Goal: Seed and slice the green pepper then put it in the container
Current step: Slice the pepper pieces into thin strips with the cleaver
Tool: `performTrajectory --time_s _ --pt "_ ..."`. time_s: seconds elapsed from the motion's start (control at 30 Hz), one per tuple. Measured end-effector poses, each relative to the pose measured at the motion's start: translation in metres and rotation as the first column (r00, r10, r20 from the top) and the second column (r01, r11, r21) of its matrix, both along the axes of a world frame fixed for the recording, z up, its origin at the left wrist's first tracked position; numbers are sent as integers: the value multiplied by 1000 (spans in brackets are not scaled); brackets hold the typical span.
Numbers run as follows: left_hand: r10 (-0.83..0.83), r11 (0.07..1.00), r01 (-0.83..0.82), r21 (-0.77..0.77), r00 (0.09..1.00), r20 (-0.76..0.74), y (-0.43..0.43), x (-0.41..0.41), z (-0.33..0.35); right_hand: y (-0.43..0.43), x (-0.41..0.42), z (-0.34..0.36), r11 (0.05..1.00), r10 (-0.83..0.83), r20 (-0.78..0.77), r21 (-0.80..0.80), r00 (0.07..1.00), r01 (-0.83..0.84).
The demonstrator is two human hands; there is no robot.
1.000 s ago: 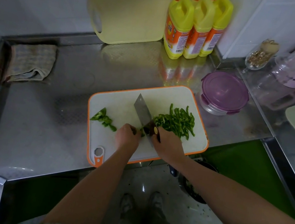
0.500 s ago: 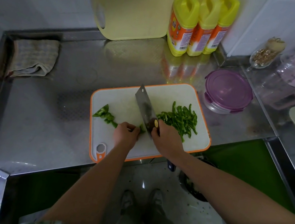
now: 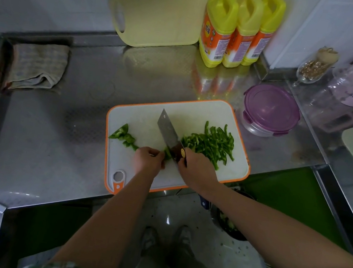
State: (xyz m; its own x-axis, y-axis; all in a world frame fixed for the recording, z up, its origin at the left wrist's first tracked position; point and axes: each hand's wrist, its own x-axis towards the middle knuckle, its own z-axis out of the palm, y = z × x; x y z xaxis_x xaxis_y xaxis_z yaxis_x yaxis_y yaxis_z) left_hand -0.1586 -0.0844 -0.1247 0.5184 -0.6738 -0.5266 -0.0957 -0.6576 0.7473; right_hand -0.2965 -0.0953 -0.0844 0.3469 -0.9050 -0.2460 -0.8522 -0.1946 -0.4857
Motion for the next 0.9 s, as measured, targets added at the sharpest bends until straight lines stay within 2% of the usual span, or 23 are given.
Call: performTrajectory --time_s 0.37,0.63,0.83,0.9 --pt "28 1000 -28 10 999 -27 -4 3 -1 -3 18 -8 1000 11 -87 5 996 -11" --pt "-35 999 36 13 996 -88 -1 12 -8 -6 23 -25 998 -28 -92 -54 995 23" --pt "-21 1000 20 -13 994 -112 2 11 -7 -20 24 -23 996 -62 33 -59 998 63" --pt "-8 1000 5 -24 992 -125 0 10 -8 -21 18 -20 998 -29 58 -60 998 32"
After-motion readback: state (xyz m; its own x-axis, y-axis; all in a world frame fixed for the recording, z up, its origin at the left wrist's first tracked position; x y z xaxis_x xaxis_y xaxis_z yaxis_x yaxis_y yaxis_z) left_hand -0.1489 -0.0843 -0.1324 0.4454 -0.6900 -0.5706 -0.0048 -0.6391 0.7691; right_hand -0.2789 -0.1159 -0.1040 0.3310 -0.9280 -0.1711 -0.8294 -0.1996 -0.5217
